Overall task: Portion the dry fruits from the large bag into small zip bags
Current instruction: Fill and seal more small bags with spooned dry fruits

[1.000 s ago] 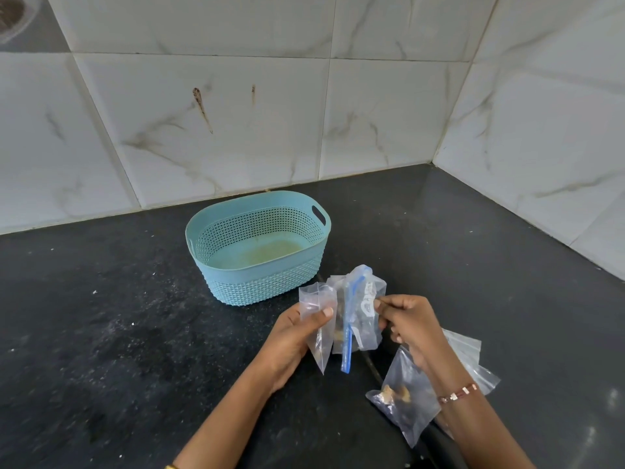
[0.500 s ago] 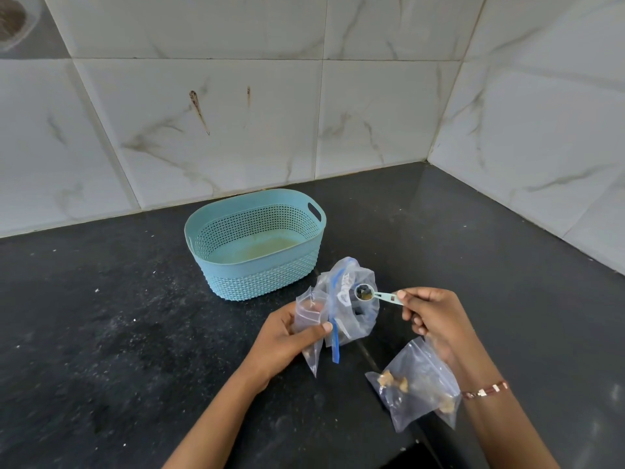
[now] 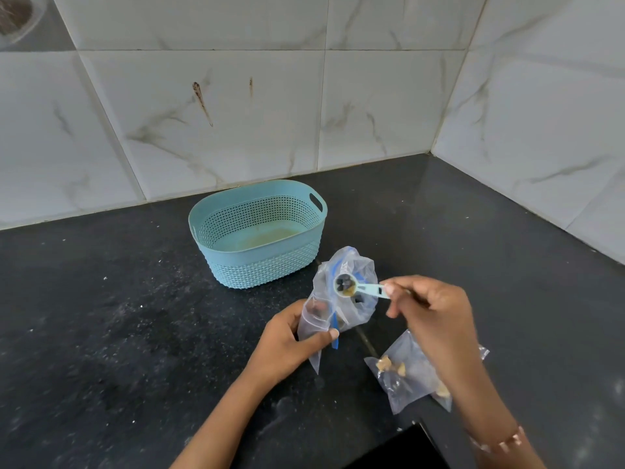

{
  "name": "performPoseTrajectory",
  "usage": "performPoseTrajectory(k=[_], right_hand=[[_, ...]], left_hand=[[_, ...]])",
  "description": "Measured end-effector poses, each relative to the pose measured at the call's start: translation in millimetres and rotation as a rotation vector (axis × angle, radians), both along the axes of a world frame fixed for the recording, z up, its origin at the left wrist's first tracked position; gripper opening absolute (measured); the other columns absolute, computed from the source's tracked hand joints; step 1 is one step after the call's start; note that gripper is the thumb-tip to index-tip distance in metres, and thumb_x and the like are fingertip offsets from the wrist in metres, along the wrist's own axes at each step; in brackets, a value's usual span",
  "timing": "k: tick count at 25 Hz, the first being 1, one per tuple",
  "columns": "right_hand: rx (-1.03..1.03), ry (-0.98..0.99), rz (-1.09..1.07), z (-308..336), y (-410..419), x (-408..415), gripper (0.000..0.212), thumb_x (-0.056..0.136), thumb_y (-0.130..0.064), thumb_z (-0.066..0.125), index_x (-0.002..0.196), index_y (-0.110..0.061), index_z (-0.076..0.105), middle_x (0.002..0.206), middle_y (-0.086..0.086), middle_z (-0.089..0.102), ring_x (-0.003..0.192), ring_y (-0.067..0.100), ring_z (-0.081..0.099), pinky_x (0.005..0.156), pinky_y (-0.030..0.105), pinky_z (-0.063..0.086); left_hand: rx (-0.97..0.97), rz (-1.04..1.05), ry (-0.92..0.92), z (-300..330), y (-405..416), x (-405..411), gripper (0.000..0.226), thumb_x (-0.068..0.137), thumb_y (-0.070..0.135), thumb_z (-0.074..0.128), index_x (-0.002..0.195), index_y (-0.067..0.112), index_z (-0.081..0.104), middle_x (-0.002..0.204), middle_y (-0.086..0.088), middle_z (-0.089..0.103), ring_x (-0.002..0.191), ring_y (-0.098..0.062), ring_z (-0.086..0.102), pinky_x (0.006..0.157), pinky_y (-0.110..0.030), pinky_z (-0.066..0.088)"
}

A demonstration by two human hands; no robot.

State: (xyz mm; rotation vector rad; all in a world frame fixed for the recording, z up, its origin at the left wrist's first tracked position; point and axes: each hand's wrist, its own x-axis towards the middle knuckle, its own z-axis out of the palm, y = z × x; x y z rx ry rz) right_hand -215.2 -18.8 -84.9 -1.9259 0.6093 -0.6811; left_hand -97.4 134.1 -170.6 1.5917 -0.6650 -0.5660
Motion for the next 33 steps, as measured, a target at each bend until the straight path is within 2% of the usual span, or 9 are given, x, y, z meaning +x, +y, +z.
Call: performPoseTrajectory(k=[5,9,11,14,17,20,22,26,33], right_hand=[[-0.933,-0.125,0.11,-35.9,27.0,1.6,0.015,0.072,-0.003,0.074,0.087,-0.007,0.073,0.074,0.004,0.071,0.066,0.015,0.063,0.059,0.023,0.054],[-1.091,-0.221,0.069,-33.4,26.0,0.2,0.018,0.086,-0.008,0.056,0.089,-0.002,0.073,0.085,0.009,0.071,0.076,0.011,0.049,0.067,0.018,0.045],[-1.129,-0.163,0.086,-38.0,26.8,2.1,0.013,0.082,-0.007,0.062,0.087,-0.004,0.073,0.084,0.007,0.07,0.074,0.011,0.051,0.065,0.018,0.046],[-0.967,-0.211,0.072,-37.2,24.7,-0.1,0.011,0.079,-0.005,0.064,0.086,-0.002,0.073,0.08,0.007,0.07,0.068,0.015,0.059,0.063,0.021,0.049],[-0.465,-0.313,-0.032,-17.9,19.0,-4.0,0.012,0.085,-0.006,0.061,0.086,-0.008,0.072,0.072,0.0,0.069,0.063,0.004,0.057,0.059,0.014,0.046],[0.066,-0.259,-0.12,-14.8,13.1,-2.8,0.02,0.084,-0.005,0.063,0.079,-0.022,0.071,0.063,0.001,0.068,0.045,0.008,0.047,0.045,0.015,0.04],[0.25,-0.24,-0.186,-20.9,2.3,-3.1,0.019,0.085,-0.006,0.061,0.077,-0.02,0.071,0.058,0.003,0.066,0.039,0.007,0.04,0.039,0.018,0.037],[0.215,-0.007,-0.283,-42.5,-20.2,5.0,0.011,0.086,-0.008,0.062,0.084,-0.01,0.072,0.058,0.001,0.066,0.039,0.006,0.041,0.042,0.021,0.036],[-0.074,0.273,-0.131,-59.5,-15.4,37.0,0.011,0.084,-0.025,0.064,0.085,-0.015,0.067,0.068,-0.003,0.065,0.058,0.009,0.056,0.053,0.018,0.039]], left_hand=[[-0.002,0.006,-0.025,-1.6,-0.7,-2.0,0.032,0.071,0.027,0.075,0.101,0.024,0.066,0.099,0.003,0.072,0.095,-0.015,0.068,0.09,-0.041,0.053],[0.011,0.004,-0.034,-2.0,-1.0,-2.0,0.031,0.073,0.025,0.074,0.102,0.024,0.065,0.099,0.003,0.072,0.094,-0.014,0.068,0.089,-0.041,0.053],[0.006,0.008,-0.018,-3.1,-0.2,-2.1,0.031,0.073,0.023,0.075,0.103,0.023,0.065,0.099,0.002,0.073,0.094,-0.015,0.068,0.089,-0.041,0.054],[0.018,0.012,-0.01,-4.0,1.2,-2.3,0.033,0.072,0.022,0.076,0.104,0.021,0.065,0.1,0.003,0.073,0.094,-0.013,0.068,0.089,-0.039,0.054],[0.036,0.032,-0.002,-4.7,1.9,-2.7,0.035,0.067,0.03,0.078,0.099,0.027,0.066,0.099,0.006,0.073,0.093,-0.01,0.068,0.088,-0.035,0.054],[0.063,0.078,-0.035,-7.9,0.7,-3.5,0.037,0.059,0.044,0.079,0.093,0.036,0.065,0.102,0.002,0.069,0.092,-0.009,0.067,0.085,-0.03,0.054],[0.074,0.103,-0.041,-7.8,1.1,-4.5,0.032,0.065,0.035,0.081,0.092,0.033,0.065,0.101,0.0,0.068,0.09,-0.009,0.066,0.08,-0.023,0.052],[0.071,0.098,-0.041,-2.8,4.5,-8.4,0.027,0.072,0.02,0.078,0.095,0.023,0.065,0.091,0.006,0.072,0.085,-0.003,0.066,0.074,-0.014,0.049],[0.123,0.128,-0.128,7.5,7.9,-8.8,0.033,0.07,0.032,0.078,0.098,0.031,0.061,0.094,0.014,0.068,0.087,0.007,0.062,0.072,-0.007,0.046]])
